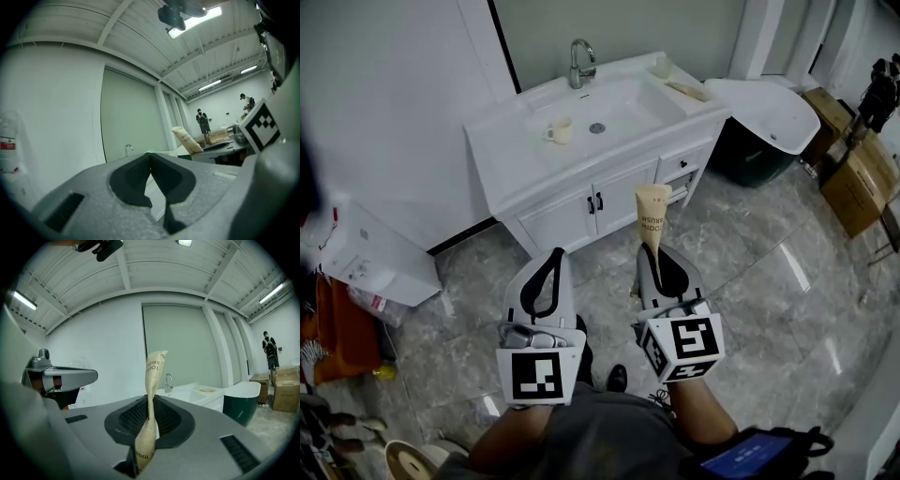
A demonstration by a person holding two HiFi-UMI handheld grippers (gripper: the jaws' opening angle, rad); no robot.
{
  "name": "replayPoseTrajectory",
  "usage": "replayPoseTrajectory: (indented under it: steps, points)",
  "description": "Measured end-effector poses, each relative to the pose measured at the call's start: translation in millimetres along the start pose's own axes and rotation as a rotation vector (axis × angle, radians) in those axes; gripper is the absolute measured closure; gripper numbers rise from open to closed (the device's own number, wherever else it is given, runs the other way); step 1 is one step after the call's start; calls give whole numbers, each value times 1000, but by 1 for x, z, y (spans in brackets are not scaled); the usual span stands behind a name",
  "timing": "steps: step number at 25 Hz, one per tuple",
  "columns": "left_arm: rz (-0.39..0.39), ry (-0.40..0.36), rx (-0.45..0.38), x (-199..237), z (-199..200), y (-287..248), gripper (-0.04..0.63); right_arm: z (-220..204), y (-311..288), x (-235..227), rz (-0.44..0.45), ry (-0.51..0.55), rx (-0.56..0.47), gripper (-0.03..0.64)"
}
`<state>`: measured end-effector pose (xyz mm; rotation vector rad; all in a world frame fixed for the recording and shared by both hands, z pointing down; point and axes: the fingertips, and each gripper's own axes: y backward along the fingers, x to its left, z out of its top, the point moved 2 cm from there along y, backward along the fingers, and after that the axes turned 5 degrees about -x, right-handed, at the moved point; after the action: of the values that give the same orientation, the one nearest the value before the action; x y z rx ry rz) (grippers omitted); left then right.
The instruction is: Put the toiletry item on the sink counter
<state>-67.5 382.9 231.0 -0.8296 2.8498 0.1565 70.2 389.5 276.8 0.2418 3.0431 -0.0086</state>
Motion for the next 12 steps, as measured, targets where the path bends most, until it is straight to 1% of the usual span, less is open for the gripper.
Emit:
replayPoseTrajectory:
  steps: [2, 5, 9, 12]
  points:
    - [5, 11, 16, 8, -9, -8, 583, -8, -11, 2, 11, -2, 27, 578]
    - [9, 29, 25, 22, -20, -28, 583, -13, -34, 2, 18, 9, 33, 578]
    - [-3, 52, 32, 40, -32, -65, 582, -18, -72, -2, 22, 9, 59, 578]
    - [-23, 53, 38, 54, -37, -96, 582, -19, -103, -5, 17, 3, 66, 578]
